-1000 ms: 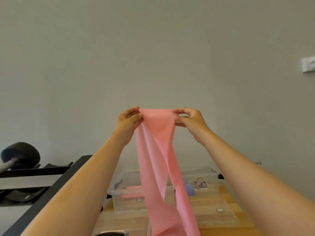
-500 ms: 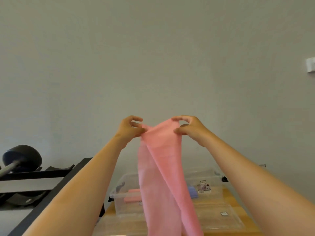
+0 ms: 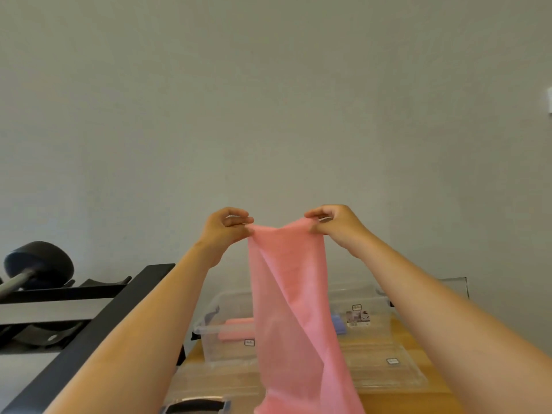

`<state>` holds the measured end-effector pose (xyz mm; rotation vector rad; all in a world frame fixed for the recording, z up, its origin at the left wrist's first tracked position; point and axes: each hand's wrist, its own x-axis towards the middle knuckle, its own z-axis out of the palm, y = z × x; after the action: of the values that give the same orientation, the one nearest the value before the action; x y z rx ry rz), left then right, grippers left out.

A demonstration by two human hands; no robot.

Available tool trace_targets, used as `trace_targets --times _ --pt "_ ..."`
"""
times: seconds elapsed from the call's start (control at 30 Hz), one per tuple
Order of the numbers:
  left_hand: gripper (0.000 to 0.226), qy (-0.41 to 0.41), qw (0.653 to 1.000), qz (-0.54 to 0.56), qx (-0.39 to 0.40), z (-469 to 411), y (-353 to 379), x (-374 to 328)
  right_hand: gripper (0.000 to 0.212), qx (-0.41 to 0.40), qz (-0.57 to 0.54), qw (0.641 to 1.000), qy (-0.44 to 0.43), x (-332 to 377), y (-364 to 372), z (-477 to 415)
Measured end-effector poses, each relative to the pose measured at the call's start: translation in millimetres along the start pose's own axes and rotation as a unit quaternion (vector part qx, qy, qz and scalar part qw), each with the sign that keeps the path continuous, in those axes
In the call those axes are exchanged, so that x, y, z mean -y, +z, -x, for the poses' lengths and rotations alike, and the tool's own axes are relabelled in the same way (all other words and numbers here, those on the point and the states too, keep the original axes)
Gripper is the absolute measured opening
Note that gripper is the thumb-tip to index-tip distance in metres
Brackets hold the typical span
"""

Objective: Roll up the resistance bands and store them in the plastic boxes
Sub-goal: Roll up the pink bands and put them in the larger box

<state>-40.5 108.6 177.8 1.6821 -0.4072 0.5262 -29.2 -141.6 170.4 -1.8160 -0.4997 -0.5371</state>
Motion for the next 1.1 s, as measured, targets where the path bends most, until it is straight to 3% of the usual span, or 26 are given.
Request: trace_targets --times 0.07,0.23,0.33,0.37,0.43,0.5,0.53,0.63,0.83,0.9,1.0,1.1 --pt "0.027 0.024 0.998 -0.060 -0.004 0 -1 2 0.031 -0.003 0.031 0.999 0.007 -3 -1 1" --pt "0.022 0.079 0.973 -0.219 0.006 -3 -2 3 0.013 -0.019 0.126 0.992 -0.008 -2 -5 4" --pt "0.020 0.088 0.961 -0.263 0.020 -2 0 -4 0.011 -0.026 0.155 0.988 -0.008 2 -7 4" --pt "0.017 0.085 0.966 -0.244 0.021 -1 0 -8 0.009 -0.019 0.124 0.992 -0.002 6 -10 5" --pt "0.009 0.057 0.992 -0.104 0.054 3 -2 -18 0.010 0.037 -0.050 0.998 0.010 15 -17 9" --pt "0.010 0.014 0.993 0.061 0.097 6 -3 -24 0.015 0.088 -0.225 0.970 0.025 25 -21 11" --pt "0.011 0.012 0.993 0.066 0.095 6 -4 -23 0.016 0.087 -0.225 0.970 0.023 26 -21 9" --pt "0.010 0.020 0.997 -0.070 0.010 5 -3 -13 0.009 0.030 -0.016 0.999 0.042 20 -17 10" --pt "0.011 0.023 0.997 -0.078 0.005 9 -6 -3 0.005 -0.006 -0.008 0.998 0.055 10 -12 13" --pt "0.011 0.011 0.999 -0.033 0.027 10 -7 -6 0.013 0.026 -0.062 0.996 0.056 13 -12 15" --pt "0.025 -0.025 0.965 0.198 0.169 16 -11 -12 0.023 0.159 -0.282 0.944 0.059 20 -18 23" --pt "0.028 -0.037 0.961 0.218 0.168 18 -8 -11 0.024 0.171 -0.287 0.941 0.049 20 -11 25"
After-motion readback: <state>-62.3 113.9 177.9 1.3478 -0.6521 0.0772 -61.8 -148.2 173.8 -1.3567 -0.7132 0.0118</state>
